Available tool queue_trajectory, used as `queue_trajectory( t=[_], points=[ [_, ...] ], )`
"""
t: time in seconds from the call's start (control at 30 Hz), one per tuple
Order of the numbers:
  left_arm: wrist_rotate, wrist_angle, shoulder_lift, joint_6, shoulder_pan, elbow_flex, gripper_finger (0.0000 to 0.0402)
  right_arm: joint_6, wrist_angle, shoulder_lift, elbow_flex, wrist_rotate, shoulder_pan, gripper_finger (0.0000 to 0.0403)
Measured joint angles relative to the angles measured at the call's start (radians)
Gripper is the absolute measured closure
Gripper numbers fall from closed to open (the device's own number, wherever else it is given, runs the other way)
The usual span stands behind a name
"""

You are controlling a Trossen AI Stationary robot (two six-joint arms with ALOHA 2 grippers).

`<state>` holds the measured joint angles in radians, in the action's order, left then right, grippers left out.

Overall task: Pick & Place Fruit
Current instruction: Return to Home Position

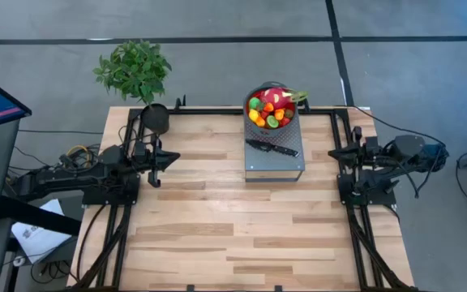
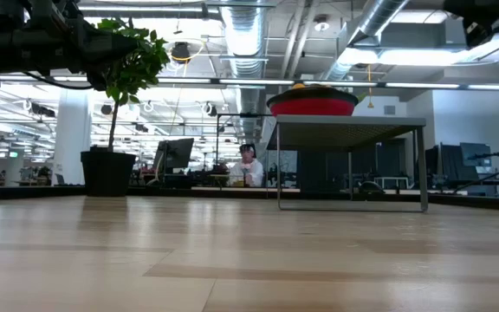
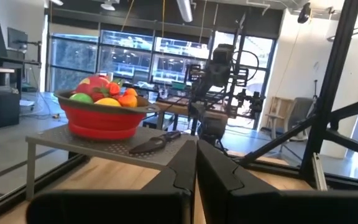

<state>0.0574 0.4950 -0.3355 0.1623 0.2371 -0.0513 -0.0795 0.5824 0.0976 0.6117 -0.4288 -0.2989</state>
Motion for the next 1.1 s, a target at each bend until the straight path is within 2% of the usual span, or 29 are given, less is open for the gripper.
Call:
queue_trajectory(
  t=[0.2,0.4,0.63,0.87,1.1],
  points=[
    [-0.005,0.000,0.000,0.000,0.000,0.000,0.0396,-0.003,0.042,-0.095,0.000,0.008,0.000,0.0403],
    [-0.005,0.000,0.000,0.000,0.000,0.000,0.0396,0.000,0.080,-0.092,0.005,0.039,-0.003,0.0403],
    [-0.005,-0.001,0.000,0.000,0.000,0.000,0.0396,0.008,0.045,-0.093,-0.020,0.092,-0.002,0.0403],
    [-0.005,-0.001,0.000,0.000,0.000,0.000,0.0396,0.061,-0.117,-0.093,-0.163,0.148,-0.002,0.0403],
    [-0.004,0.000,0.000,0.000,0.000,0.000,0.0396,-0.010,-0.227,-0.093,-0.350,0.170,-0.002,0.0403]
  ],
)
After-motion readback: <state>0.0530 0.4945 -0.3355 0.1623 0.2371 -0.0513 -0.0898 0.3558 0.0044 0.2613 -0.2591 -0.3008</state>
